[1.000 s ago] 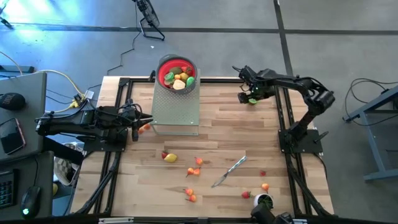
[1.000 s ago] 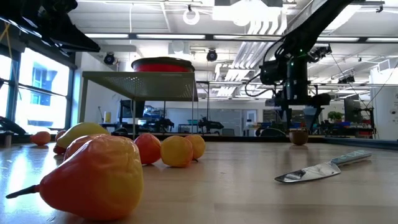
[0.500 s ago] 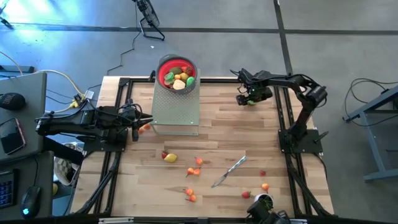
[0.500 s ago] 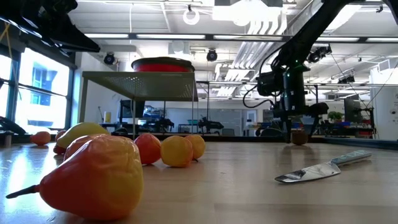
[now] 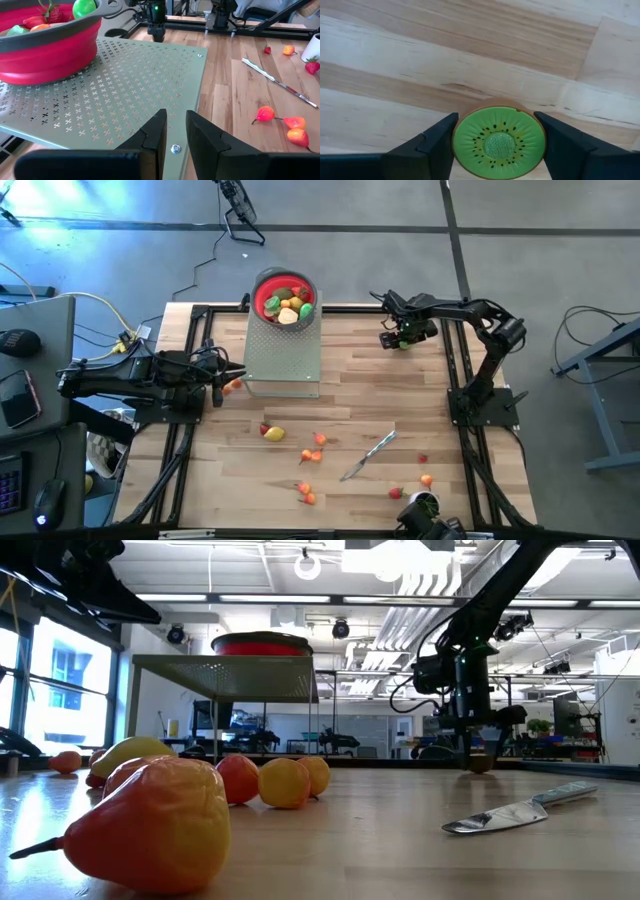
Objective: Pick & Place Fruit
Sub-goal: Put the half kiwi into the red strainer on the shelf
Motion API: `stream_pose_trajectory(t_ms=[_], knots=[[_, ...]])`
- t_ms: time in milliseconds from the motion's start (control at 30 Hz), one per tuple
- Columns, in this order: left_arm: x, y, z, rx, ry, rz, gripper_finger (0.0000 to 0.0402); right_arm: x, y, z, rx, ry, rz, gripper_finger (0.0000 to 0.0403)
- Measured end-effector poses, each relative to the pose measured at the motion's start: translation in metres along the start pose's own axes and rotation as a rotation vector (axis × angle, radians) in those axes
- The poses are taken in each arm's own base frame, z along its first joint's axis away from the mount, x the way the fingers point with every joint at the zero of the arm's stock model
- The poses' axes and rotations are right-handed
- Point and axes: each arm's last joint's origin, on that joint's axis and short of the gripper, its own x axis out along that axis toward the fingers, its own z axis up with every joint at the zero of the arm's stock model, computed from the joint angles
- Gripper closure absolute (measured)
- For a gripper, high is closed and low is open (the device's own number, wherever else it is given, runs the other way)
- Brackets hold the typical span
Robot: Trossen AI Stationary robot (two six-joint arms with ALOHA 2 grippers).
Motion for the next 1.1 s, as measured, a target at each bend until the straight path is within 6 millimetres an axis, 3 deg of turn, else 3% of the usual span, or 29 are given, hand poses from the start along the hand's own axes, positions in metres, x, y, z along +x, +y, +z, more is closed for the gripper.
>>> stream_pose_trajectory(t_ms=[267,467,733,900,1100], knots=[[0.0,0.0,0.0,0.0,0.0,-0.001,0.0334,-0.001,0.0,0.0,-0.007,-0.004,0.002,0.0151],[0.0,0.0,0.0,0.0,0.0,0.0,0.0334,-0.019,-0.002,-0.002,-0.006,-0.064,0.04,0.017],[0.0,0.0,0.0,0.0,0.0,-0.001,0.0334,-0.071,-0.005,-0.004,-0.007,-0.262,0.273,0.0146],[0.0,0.0,0.0,0.0,0.0,-0.001,0.0334,-0.11,-0.007,-0.005,-0.004,-0.473,0.452,0.0168],[0.0,0.0,0.0,0.0,0.0,-0.001,0.0334,-0.154,-0.005,-0.01,-0.018,-0.736,0.63,0.0164]])
